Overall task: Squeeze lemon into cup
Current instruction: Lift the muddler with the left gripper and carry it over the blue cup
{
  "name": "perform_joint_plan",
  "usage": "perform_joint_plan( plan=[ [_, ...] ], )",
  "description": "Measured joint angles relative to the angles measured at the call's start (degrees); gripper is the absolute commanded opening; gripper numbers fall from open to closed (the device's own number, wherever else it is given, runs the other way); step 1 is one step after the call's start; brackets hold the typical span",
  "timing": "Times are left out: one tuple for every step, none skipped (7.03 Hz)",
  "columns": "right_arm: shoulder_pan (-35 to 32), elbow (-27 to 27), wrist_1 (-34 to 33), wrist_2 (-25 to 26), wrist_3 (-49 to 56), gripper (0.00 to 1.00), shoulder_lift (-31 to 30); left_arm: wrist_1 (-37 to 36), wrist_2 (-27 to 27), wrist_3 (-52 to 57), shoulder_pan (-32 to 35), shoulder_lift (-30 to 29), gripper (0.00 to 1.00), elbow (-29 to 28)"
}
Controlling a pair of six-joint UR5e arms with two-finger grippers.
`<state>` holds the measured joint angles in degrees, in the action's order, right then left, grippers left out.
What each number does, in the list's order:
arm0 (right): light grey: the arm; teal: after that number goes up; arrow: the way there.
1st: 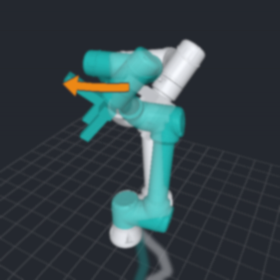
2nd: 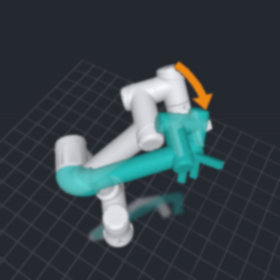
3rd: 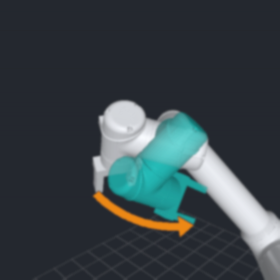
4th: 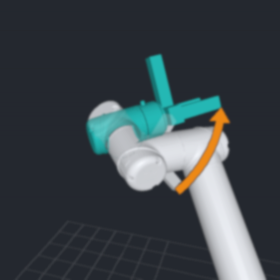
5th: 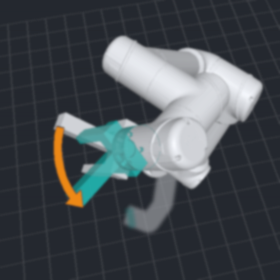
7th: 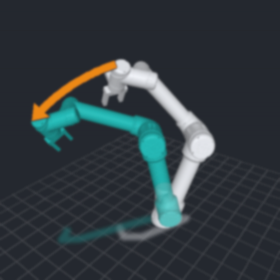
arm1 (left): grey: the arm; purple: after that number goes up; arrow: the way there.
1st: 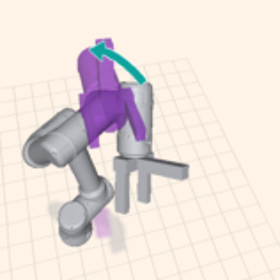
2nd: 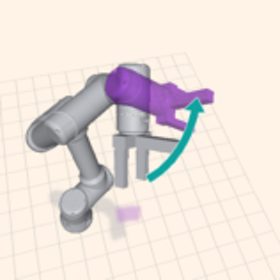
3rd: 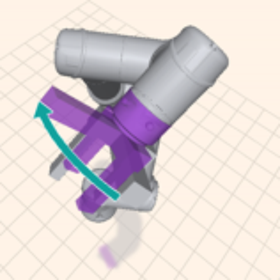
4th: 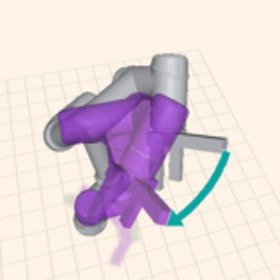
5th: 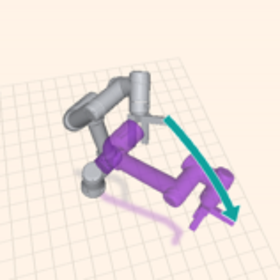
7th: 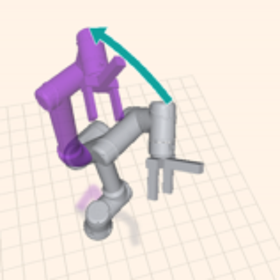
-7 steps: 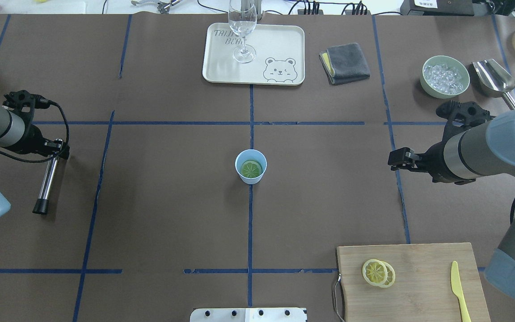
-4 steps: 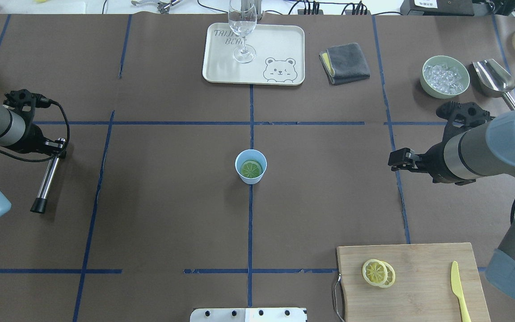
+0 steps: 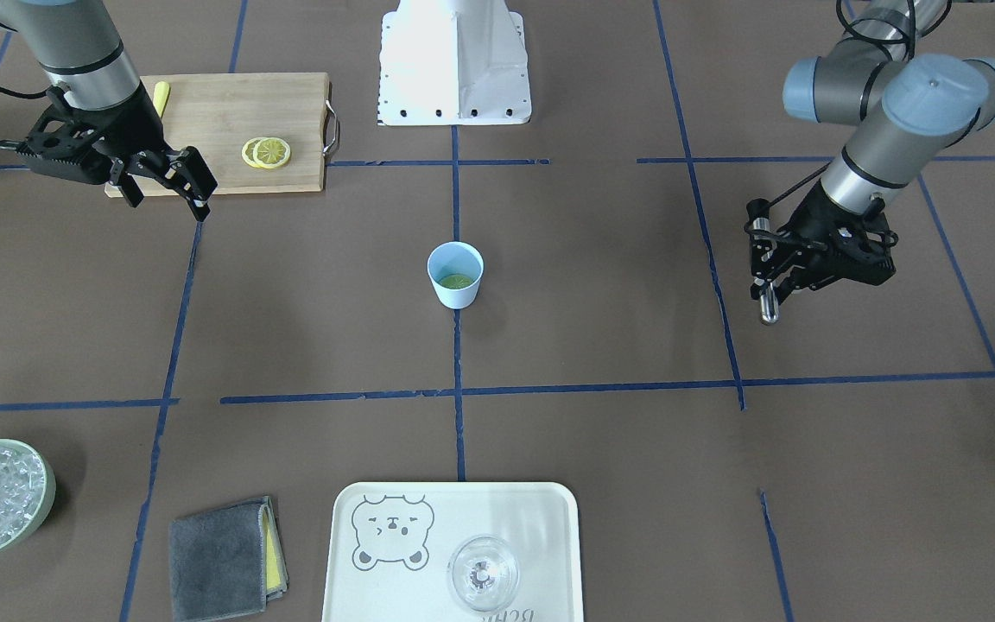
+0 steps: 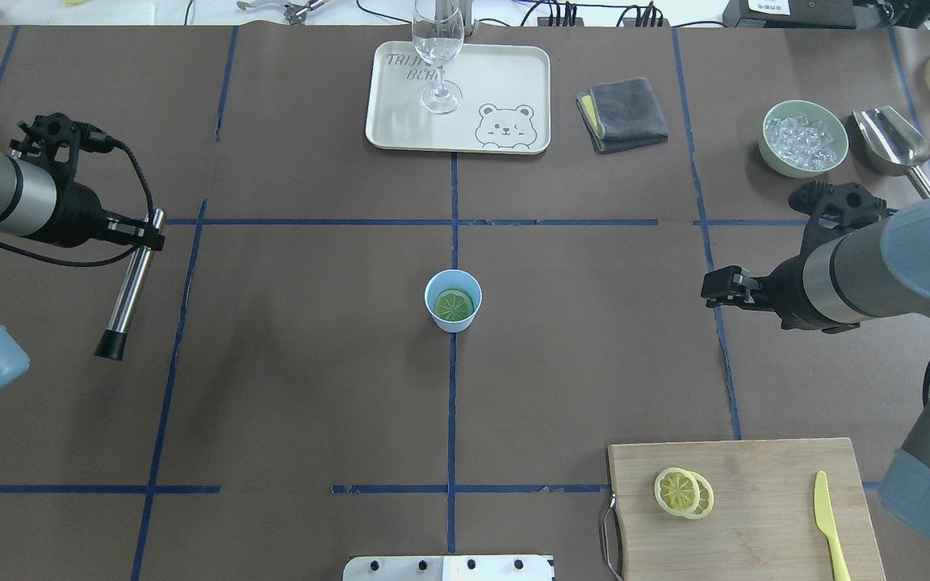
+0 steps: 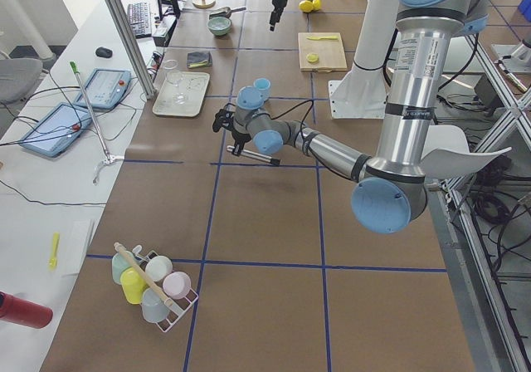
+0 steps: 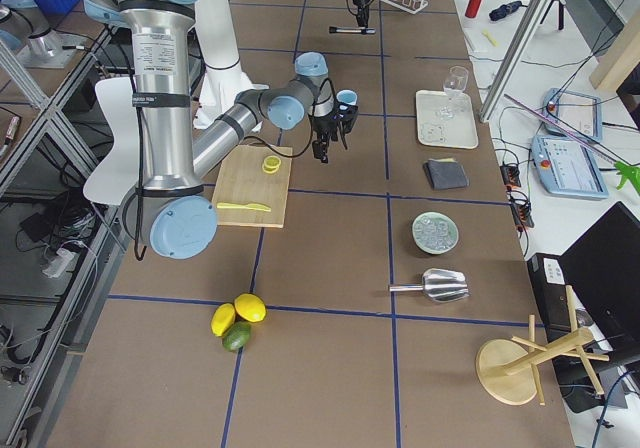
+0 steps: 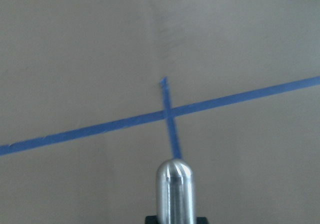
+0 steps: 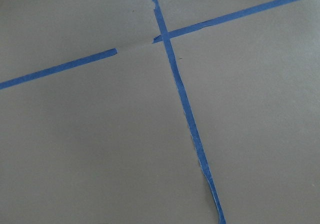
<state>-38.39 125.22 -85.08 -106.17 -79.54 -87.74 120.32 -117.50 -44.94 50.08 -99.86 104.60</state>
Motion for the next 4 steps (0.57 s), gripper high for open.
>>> perform_joint_plan(
  plan=[
    [0.0, 0.0, 0.0, 0.0, 0.0, 1.00, 0.0, 0.0, 0.2, -0.1, -1.5, -2.9, 0.00, 2.8],
    [-0.1, 0.0, 0.0, 0.0, 0.1, 1.00, -0.1, 0.0, 1.5, -0.1, -4.5, -6.4, 0.00, 4.5],
    [-0.2, -0.1, 0.0, -0.1, 0.3, 1.00, -0.3, -0.1, 3.5, -0.1, -7.8, -10.7, 0.00, 5.4],
    [-0.2, -0.3, 0.0, -0.1, 0.5, 1.00, -0.7, -0.2, 4.5, -0.1, -9.9, -15.2, 0.00, 5.7]
  ],
)
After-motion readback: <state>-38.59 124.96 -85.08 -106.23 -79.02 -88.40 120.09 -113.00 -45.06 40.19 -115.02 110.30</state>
